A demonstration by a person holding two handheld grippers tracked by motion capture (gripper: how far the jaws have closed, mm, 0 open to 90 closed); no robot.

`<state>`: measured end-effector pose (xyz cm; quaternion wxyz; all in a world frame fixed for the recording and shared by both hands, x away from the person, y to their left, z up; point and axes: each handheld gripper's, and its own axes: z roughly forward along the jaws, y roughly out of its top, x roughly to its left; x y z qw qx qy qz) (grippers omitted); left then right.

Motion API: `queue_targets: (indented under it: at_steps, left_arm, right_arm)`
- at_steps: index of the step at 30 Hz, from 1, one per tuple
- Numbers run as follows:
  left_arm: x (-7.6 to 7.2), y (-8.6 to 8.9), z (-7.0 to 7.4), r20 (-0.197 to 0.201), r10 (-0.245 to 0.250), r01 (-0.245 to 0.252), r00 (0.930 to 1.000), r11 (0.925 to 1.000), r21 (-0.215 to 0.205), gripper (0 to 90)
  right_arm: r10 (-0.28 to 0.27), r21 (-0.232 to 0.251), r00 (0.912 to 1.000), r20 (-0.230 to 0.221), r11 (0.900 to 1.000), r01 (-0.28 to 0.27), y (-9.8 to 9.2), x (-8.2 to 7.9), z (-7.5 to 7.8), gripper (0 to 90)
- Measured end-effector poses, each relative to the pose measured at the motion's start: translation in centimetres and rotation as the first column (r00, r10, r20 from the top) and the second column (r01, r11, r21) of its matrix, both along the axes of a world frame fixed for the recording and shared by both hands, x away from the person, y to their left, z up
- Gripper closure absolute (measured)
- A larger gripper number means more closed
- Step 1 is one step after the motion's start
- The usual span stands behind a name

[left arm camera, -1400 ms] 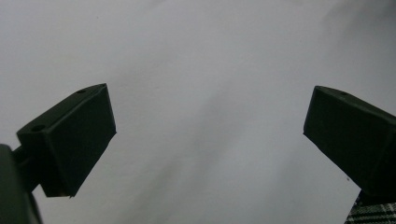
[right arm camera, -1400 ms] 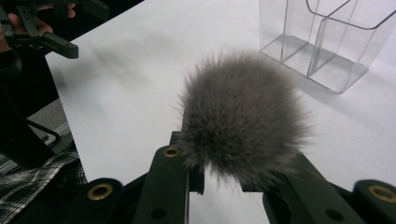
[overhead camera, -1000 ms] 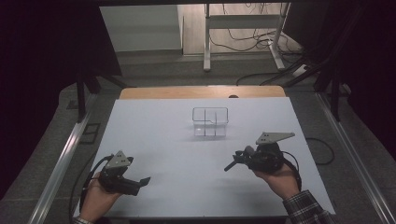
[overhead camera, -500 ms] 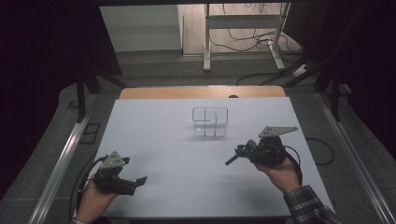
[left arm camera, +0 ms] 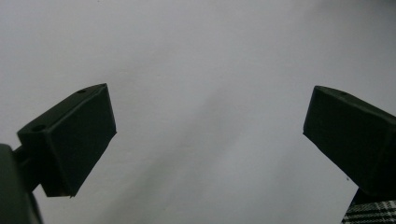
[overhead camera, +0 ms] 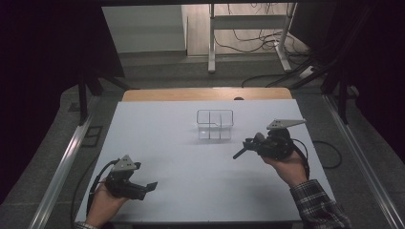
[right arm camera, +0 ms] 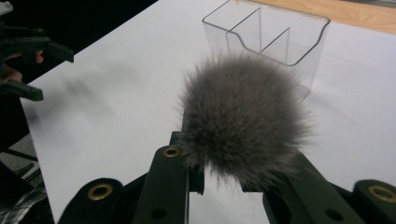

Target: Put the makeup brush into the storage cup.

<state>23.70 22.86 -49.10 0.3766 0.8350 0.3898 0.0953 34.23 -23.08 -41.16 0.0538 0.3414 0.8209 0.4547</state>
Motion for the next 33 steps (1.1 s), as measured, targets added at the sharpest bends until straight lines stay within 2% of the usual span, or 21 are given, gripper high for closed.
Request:
queue_targets:
  at_steps: [11, 20, 33]
  left_arm:
    - [0.1, 0.0, -0.2, -0.002, 0.001, -0.001, 1.0000, 0.9998, 0.020, 2.7]
    - [0.1, 0.1, -0.2, 0.003, 0.003, -0.003, 1.0000, 0.9999, 0.017, 2.6]
    - [0.1, 0.1, -0.3, 0.004, 0.004, -0.004, 1.0000, 0.9998, 0.019, 2.7]
  right_arm:
    - [-0.024, -0.003, 0.9992, 0.032, 1.000, 0.024, 0.3, 1.0, 1.0, 75.8]
    - [-0.039, -0.005, 0.9975, 0.059, 0.999, 0.040, 0.6, 2.2, 1.9, 75.9]
    - [-0.066, 0.008, 0.9951, 0.074, 0.998, 0.065, 1.2, 4.0, 2.3, 75.9]
